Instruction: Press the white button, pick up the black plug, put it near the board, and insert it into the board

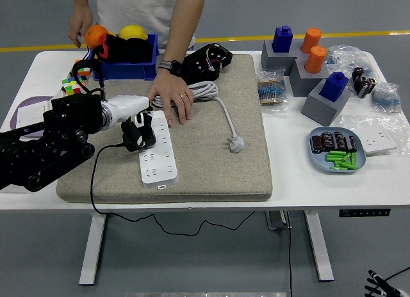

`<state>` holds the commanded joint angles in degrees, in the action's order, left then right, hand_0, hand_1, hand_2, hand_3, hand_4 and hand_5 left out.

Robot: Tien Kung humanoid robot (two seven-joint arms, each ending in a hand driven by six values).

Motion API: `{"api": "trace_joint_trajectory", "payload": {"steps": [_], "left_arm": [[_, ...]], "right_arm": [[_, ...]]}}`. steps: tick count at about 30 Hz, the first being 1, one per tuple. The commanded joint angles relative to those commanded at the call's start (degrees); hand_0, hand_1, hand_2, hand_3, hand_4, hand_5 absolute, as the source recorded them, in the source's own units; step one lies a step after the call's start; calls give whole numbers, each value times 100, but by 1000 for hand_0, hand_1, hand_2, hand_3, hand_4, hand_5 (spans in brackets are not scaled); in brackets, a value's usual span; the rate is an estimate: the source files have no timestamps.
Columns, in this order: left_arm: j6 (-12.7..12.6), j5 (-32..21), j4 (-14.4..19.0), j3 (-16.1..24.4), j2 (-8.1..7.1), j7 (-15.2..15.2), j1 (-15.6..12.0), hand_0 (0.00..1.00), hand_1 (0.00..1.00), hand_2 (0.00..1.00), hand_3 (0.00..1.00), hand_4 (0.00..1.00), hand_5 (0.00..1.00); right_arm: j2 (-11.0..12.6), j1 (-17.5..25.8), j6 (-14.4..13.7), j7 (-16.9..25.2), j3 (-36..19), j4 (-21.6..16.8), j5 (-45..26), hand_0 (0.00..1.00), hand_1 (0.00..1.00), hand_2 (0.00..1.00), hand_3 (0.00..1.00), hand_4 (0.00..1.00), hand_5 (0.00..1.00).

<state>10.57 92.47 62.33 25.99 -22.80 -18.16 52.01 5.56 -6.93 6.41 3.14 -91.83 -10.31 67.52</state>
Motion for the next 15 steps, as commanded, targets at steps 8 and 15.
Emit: {"api": "trace_joint_trajectory", "payload": {"steps": [8, 15], "left_arm": [[-99, -133, 612, 766, -151, 41, -363, 513, 714, 666, 491, 998, 2], [-553, -300, 828, 1498, -210, 325, -843, 444, 669, 576, 493, 998, 2]], "right_arm": [[-6, 5, 5, 8, 1, 0, 4, 793, 679, 671, 640, 740, 547], [-13, 20, 14, 4, -11, 0, 8, 794, 679, 671, 639, 740, 546]]}}
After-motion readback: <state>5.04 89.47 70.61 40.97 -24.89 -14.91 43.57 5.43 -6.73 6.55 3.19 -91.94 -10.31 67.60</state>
